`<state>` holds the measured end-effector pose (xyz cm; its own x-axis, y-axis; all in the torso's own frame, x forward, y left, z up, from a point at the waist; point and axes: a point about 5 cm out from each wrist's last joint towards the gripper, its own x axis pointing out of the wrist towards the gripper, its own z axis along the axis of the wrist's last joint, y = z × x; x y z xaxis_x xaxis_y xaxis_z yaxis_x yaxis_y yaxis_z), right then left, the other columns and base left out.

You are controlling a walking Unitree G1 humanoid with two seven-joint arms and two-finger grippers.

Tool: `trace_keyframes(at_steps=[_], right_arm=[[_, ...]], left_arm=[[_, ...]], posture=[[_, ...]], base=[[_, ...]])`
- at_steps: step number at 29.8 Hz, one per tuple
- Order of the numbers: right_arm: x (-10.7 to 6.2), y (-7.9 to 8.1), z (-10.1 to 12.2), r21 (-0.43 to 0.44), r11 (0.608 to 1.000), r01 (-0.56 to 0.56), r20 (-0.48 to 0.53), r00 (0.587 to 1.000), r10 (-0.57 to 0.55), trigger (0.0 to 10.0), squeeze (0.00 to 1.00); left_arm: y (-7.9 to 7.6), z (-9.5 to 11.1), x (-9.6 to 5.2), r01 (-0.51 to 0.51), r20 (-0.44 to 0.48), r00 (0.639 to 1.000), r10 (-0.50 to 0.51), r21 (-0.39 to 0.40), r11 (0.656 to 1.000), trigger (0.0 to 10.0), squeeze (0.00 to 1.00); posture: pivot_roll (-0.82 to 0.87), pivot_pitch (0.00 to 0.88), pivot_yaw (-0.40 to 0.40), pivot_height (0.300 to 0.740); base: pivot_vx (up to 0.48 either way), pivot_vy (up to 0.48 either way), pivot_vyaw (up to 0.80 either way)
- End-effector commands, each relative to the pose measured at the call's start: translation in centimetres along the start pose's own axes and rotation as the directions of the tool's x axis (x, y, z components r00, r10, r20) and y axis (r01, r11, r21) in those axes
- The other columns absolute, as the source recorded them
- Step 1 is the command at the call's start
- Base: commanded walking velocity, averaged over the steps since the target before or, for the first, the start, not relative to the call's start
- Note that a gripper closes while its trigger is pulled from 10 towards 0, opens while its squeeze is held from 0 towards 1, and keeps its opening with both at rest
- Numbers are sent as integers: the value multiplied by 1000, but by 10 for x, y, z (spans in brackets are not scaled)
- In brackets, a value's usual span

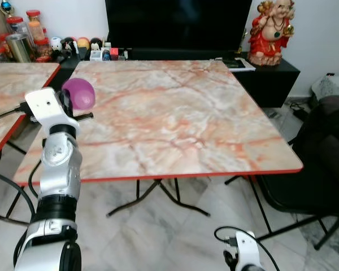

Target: Setting the table

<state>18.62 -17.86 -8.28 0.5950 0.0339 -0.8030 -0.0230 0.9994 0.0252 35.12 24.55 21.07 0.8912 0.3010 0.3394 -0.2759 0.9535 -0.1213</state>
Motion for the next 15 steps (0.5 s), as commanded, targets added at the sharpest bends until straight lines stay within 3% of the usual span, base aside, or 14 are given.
trace_keyframes(at_steps=[1, 15], right_arm=[[1, 2, 4, -7, 1000, -7, 14, 1000, 7, 10000, 0], [2, 7, 6, -27, 999, -20, 23, 1000, 20, 10000, 0]], left_arm=[[6, 14, 4, -25, 55, 998, 24, 22, 999, 10000, 0], [9, 15, 1, -36, 55, 998, 34, 36, 999, 10000, 0]], posture=[[2, 0, -67, 740], [17, 0, -60, 740]], base=[[0, 480, 0], [0, 480, 0]])
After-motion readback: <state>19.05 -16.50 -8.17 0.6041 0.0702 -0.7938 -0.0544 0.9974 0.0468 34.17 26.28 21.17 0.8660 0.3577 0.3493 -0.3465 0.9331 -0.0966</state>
